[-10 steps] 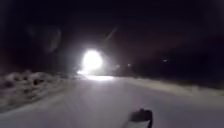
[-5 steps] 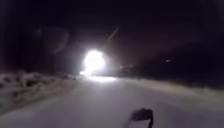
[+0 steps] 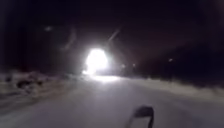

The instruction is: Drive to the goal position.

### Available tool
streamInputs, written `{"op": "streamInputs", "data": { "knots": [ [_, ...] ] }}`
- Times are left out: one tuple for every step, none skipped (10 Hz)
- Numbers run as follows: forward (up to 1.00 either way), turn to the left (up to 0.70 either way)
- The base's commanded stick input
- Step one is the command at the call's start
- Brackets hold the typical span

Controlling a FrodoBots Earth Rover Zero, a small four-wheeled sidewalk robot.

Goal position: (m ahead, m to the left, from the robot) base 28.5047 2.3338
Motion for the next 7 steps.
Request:
{"op": "streamInputs", "data": {
  "knots": [
    [1.0,0.04],
    [1.0,0.04],
    [1.0,0.04],
    [1.0,0.04],
    [1.0,0.04],
    [1.0,0.04],
    [1.0,0.04]
  ]
}}
